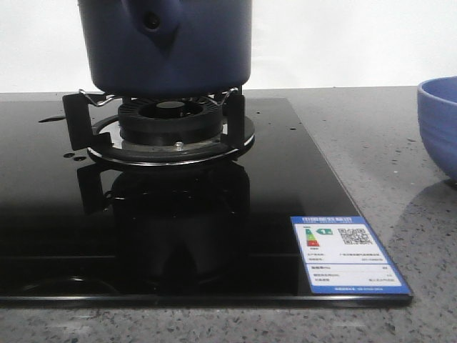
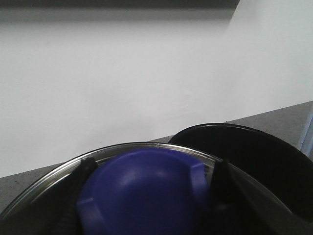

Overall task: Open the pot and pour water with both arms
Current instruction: 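Lift the glass lid off the saucepan with the left gripper, then grasp the light blue bowl rim with the right gripper and lift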

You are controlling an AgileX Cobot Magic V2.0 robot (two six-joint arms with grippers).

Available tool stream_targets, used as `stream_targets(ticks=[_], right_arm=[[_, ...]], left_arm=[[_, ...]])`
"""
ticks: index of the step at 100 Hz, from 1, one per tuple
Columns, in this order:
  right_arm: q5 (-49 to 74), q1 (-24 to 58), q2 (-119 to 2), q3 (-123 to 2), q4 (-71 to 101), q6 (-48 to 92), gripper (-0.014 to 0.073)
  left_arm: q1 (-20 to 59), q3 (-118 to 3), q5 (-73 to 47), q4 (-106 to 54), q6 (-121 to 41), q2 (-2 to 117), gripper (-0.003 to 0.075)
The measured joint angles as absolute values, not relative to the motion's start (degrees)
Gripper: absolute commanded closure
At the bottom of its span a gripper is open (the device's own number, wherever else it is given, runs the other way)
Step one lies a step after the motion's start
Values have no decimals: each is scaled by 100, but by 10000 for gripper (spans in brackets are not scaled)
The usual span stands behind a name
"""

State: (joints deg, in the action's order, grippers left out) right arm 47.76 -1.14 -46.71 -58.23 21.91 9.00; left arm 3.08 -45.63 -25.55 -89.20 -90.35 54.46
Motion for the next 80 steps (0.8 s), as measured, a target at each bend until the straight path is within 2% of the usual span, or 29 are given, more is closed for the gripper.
stream_targets(ticks=[9, 15, 37, 62, 80], right_arm=[[5128, -114, -4900, -5978, 1578, 394, 281], [5401, -114, -5036, -6006, 1301, 198, 243], [6195, -114, -5410, -6006, 518, -332, 239], [6161, -698, -5532, -5708, 194, -590, 242], [5888, -752, -5773, -5159, 383, -657, 251]], left_arm=[[352, -4563, -2544, -8920, -9035, 5446, 405], [377, -4563, -2544, -8920, -9035, 5446, 405], [385, -4563, -2544, -8920, -9035, 5446, 405], [485, -4555, -2544, -8925, -9035, 5446, 405], [561, -4555, -2563, -8933, -9035, 5446, 405]])
